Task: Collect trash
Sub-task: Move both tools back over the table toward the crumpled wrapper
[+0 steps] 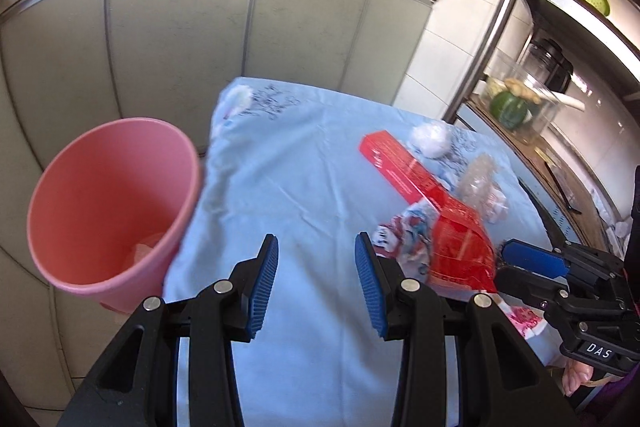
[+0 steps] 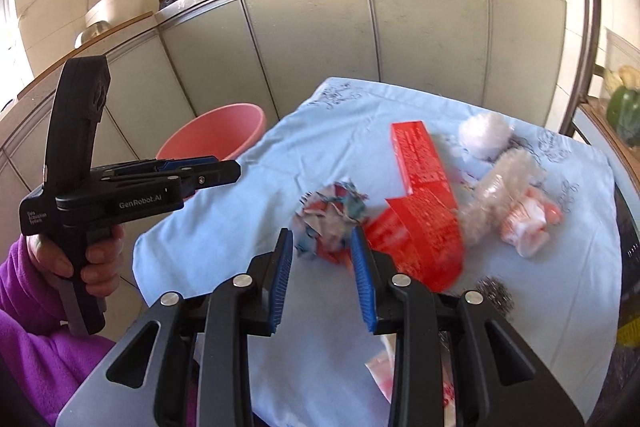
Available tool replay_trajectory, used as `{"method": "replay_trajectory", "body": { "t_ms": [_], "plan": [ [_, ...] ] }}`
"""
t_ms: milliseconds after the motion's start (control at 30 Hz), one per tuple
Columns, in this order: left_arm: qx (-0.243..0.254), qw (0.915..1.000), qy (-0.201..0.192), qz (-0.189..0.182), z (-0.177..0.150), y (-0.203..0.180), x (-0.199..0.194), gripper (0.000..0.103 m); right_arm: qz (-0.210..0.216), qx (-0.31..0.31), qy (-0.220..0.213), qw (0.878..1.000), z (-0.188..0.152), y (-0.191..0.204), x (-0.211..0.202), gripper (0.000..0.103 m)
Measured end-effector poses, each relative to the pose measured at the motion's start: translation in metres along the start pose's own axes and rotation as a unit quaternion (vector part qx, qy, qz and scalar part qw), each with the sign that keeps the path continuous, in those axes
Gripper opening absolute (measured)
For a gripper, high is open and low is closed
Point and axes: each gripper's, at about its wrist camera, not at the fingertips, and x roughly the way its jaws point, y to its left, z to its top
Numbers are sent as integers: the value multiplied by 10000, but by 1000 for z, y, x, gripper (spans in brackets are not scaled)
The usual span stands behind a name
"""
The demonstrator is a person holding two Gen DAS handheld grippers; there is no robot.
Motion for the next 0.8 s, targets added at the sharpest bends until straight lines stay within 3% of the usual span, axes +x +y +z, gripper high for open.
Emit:
{"method": "replay_trajectory", "body": {
  "t_ms": [333,500,800],
  "plan": [
    [761,9954,228,-528,-8,-49,12,39,-152,424,18,9990,-17,-26,-7,31],
    [962,9935,376,-473,-9,-63,27,39,-183,464,0,9988,-19,-29,-7,31],
    [818,9938,707,-271,-9,-69,54,39,-272,639,-41,9976,-24,-38,-9,31]
  ]
}}
